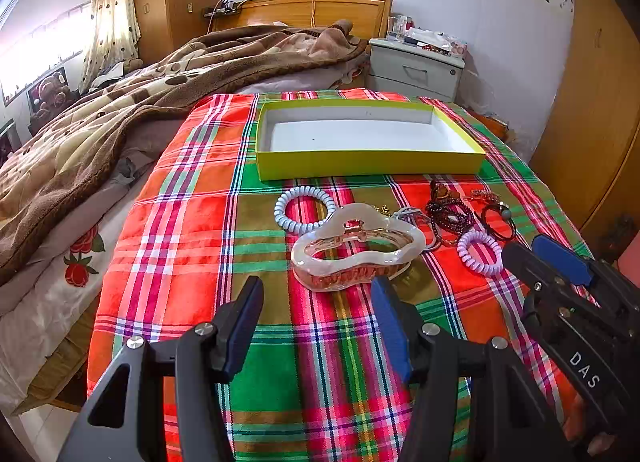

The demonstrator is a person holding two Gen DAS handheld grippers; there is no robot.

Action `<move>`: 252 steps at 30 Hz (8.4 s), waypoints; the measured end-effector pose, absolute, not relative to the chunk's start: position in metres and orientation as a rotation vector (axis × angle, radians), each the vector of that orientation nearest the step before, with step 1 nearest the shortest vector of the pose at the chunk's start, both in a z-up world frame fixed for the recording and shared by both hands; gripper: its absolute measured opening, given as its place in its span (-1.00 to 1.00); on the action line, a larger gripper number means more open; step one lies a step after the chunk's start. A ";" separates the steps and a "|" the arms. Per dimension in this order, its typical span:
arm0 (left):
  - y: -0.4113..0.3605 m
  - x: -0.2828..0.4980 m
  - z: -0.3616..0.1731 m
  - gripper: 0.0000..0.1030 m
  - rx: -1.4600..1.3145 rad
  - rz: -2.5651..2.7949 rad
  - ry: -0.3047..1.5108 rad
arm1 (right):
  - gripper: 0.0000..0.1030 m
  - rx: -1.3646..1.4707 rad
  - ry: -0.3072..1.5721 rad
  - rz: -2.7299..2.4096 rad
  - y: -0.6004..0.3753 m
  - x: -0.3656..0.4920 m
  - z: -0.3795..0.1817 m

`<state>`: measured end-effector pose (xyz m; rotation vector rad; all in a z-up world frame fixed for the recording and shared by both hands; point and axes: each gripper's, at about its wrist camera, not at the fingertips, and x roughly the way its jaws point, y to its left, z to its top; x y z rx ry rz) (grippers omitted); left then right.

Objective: Organize jewelry
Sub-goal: 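Reach the right tool to the black watch band and close on it, then grasp the clear claw hair clip with the left tool while the right lifts the black band, then carry the claw clip with the left tool into the yellow box while the right carries the band there, then open the left tool to drop the claw clip while the right releases the black band in the box, then grasp the light-blue coiled hair tie with the left tool while the right grasps the pendant necklace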

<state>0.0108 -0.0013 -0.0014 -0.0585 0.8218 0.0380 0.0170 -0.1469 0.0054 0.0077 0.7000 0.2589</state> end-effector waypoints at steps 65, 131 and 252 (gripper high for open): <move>0.007 0.075 -0.020 0.11 -0.031 -0.171 1.009 | -0.75 0.024 0.815 0.240 -0.230 0.021 -0.019; 0.053 0.233 0.006 -0.72 -0.141 -0.062 1.017 | -0.75 -0.061 0.846 0.264 -0.176 0.243 0.019; 0.060 0.120 -0.033 -0.80 -0.066 0.007 1.019 | -0.73 -0.091 0.903 0.248 -0.213 0.118 -0.031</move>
